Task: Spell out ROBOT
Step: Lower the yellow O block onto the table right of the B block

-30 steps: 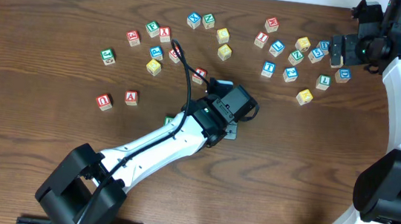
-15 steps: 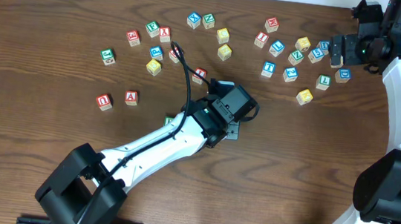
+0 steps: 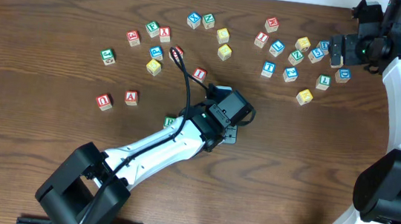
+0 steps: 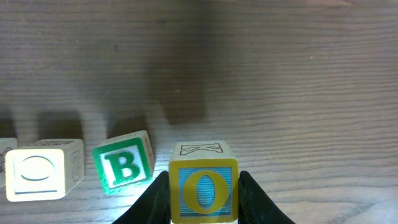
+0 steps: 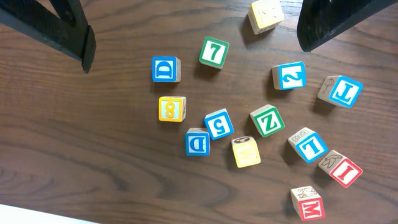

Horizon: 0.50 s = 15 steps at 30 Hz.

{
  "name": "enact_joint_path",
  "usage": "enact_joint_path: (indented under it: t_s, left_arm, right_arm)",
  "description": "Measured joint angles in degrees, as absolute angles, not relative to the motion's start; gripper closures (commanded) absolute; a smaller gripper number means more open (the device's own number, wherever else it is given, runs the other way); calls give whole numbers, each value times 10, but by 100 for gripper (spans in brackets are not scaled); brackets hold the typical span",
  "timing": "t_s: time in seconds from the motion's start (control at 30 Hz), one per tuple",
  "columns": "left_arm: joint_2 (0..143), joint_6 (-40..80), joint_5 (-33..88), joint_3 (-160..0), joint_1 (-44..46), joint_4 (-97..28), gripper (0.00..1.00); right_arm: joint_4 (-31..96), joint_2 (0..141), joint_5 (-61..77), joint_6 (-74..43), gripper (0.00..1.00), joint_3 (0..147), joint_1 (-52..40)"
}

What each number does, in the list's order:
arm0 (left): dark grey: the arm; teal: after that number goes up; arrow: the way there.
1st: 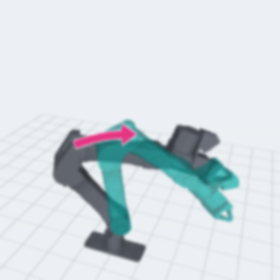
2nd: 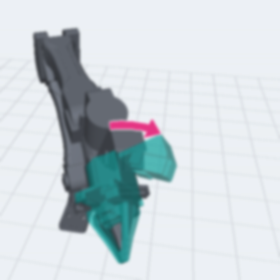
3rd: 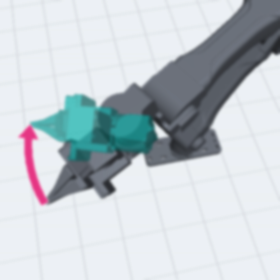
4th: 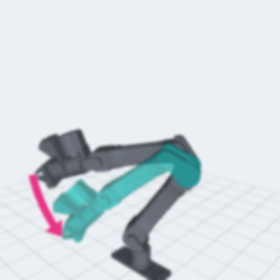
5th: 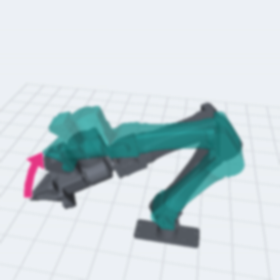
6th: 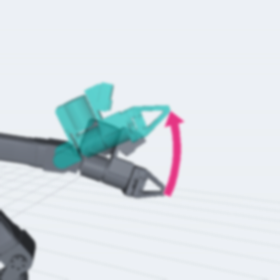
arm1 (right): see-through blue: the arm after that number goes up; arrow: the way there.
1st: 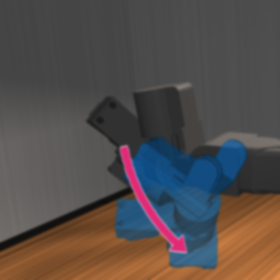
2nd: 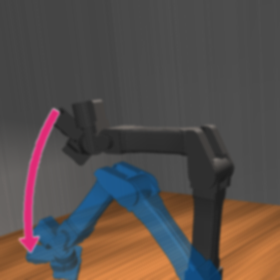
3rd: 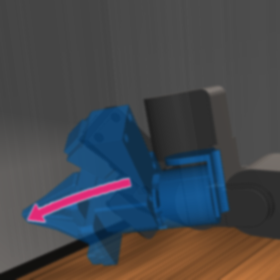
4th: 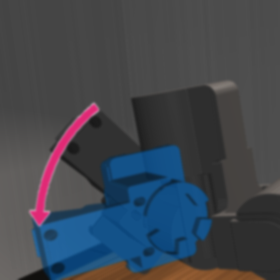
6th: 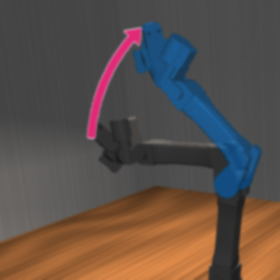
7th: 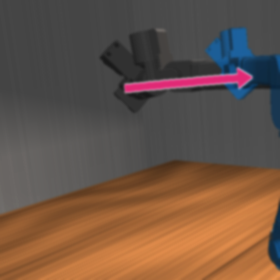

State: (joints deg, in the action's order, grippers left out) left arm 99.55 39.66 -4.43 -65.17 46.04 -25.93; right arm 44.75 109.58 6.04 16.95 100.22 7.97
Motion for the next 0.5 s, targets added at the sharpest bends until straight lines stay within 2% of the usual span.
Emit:
enact_joint_path:
  t_s: [0.5]
  left_arm:
    - [1061, 403, -20, -651, 460, -231, 81]
  right_arm:
    - [448, 1096, 60, 170, 1, 1002, 80]
